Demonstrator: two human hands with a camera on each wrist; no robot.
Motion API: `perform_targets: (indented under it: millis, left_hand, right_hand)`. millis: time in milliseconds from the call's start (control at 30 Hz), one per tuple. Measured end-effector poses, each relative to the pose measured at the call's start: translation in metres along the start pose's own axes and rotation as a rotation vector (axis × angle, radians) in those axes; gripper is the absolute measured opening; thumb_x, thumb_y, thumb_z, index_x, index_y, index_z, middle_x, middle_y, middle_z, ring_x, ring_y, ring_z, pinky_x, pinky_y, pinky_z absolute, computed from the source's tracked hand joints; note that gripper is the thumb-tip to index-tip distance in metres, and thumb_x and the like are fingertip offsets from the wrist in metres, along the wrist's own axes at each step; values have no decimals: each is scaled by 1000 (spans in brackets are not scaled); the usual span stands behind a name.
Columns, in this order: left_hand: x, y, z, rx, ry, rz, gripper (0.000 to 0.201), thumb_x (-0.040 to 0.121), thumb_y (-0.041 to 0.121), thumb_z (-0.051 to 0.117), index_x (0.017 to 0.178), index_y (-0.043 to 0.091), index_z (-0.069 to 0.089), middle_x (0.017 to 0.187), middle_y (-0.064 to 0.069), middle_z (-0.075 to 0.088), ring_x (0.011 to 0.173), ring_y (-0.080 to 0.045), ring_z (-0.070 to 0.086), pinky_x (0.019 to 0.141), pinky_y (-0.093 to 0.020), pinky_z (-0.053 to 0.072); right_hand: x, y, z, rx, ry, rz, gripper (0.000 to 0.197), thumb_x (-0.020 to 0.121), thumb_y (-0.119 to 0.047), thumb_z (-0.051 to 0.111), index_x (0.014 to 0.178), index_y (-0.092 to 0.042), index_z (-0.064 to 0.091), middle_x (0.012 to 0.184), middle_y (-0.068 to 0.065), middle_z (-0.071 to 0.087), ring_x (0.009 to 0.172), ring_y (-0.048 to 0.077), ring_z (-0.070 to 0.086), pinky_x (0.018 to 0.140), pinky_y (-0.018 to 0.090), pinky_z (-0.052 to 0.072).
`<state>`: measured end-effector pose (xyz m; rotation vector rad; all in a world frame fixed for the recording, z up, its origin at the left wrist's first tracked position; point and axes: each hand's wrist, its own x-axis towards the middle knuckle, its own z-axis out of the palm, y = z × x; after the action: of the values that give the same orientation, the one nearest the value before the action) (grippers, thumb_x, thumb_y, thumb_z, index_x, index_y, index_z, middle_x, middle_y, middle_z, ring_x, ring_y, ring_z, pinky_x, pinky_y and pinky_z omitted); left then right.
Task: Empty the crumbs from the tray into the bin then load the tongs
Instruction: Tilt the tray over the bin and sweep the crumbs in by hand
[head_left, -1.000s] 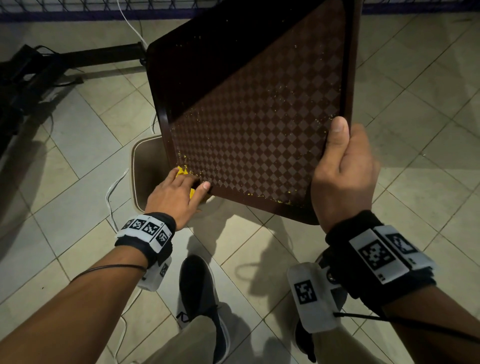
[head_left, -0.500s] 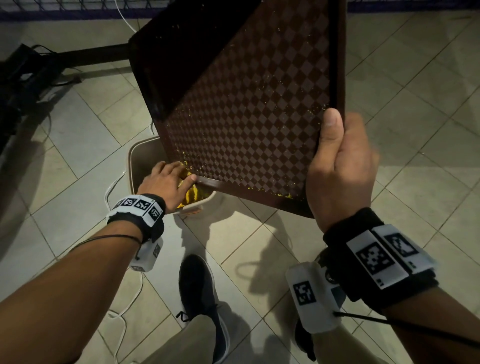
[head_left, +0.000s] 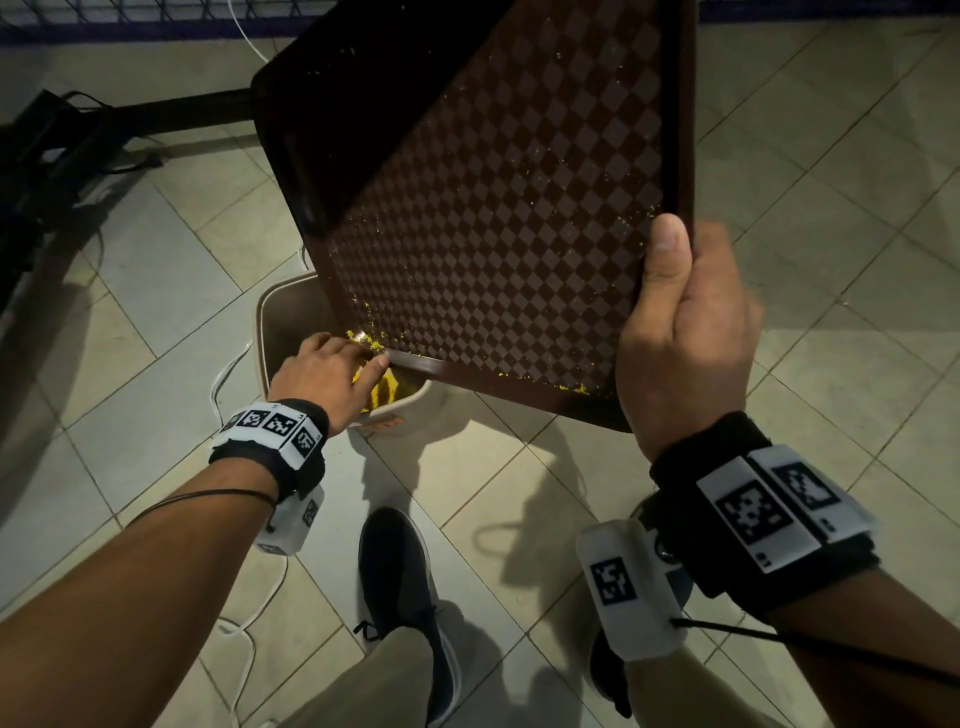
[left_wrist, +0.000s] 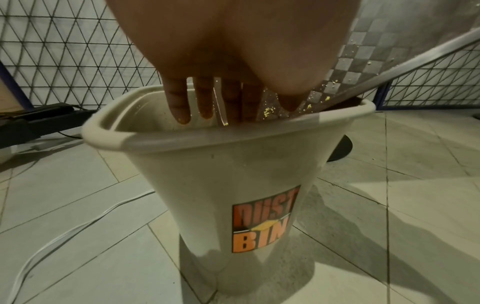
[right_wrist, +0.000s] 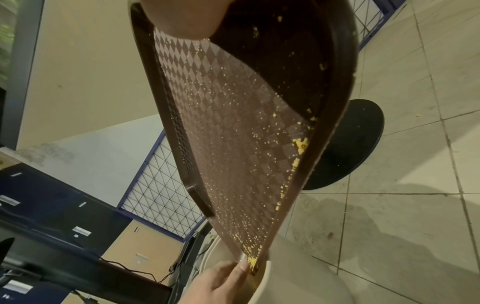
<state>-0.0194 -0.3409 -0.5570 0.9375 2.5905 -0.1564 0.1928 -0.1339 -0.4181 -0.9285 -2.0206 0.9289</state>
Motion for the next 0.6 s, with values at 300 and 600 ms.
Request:
perform_targets:
  millis: [300, 600]
  left_hand:
    - [4, -1, 4, -21, -97, 20, 69, 95, 66, 21, 149, 26, 37, 157, 3, 34, 146, -28, 21, 112, -52, 31]
    - [-68, 79, -29, -269, 306, 388, 39, 99, 42, 43, 129, 21, 57, 128, 0, 58, 117, -20, 52, 92, -38, 48]
  right_hand:
    - [0, -1, -2, -7, -3, -4, 24, 103, -32, 32, 93, -20, 49, 58, -15, 36, 50, 3, 40, 50, 15, 28]
    - [0, -1, 0, -8, -3, 7, 23, 104, -33, 32, 90, -22, 47, 60, -14, 37, 52, 3, 39, 51, 20, 32]
